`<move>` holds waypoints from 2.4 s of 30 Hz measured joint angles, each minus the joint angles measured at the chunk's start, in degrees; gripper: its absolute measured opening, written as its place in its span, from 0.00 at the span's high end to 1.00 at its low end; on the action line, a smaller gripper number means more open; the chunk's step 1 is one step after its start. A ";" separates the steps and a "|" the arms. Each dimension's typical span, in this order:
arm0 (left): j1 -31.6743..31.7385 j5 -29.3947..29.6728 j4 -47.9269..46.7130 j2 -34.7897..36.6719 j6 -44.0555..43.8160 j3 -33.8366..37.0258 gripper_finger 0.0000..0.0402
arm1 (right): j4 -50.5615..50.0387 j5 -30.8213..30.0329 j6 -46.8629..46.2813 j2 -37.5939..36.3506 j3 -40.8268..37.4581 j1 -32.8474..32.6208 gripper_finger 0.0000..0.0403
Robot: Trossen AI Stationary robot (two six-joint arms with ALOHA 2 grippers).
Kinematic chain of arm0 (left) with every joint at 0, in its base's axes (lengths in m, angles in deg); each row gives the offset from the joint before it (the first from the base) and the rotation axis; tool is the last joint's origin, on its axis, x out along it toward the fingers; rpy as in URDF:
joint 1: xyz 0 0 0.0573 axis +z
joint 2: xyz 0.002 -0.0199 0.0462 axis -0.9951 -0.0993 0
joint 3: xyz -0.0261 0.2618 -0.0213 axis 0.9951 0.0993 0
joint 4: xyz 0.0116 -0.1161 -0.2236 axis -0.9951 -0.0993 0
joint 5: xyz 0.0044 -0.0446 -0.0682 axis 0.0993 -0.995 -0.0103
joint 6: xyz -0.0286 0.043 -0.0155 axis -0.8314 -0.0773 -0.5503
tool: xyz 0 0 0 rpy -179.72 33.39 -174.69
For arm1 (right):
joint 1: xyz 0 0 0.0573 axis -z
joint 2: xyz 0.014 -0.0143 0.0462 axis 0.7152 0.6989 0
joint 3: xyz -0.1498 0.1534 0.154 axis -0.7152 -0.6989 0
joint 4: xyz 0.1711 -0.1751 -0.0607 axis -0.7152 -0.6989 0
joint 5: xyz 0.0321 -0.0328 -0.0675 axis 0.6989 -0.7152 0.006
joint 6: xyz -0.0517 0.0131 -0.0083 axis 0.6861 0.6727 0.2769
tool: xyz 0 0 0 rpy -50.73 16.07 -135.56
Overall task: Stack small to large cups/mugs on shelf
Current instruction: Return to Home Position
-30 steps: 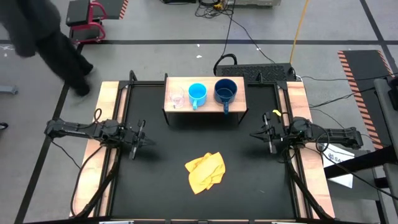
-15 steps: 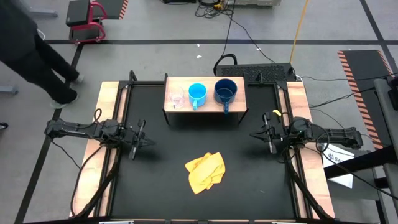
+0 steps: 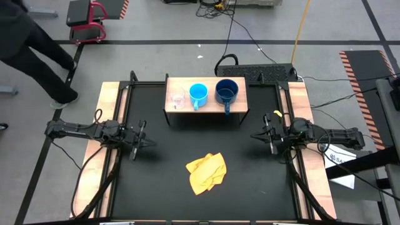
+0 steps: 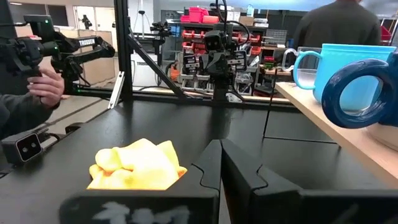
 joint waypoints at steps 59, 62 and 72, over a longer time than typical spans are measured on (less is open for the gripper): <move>0.00 0.00 0.07 0.00 -0.09 0.00 0.91 | -0.04 0.02 -0.15 0.00 0.00 0.02 1.00; 0.00 0.00 0.07 0.00 -0.09 0.00 0.91 | -0.03 0.02 -0.15 0.00 0.01 0.02 1.00; 0.00 0.00 0.07 0.00 -0.06 0.00 0.91 | -0.02 0.02 -0.15 0.00 0.00 0.00 1.00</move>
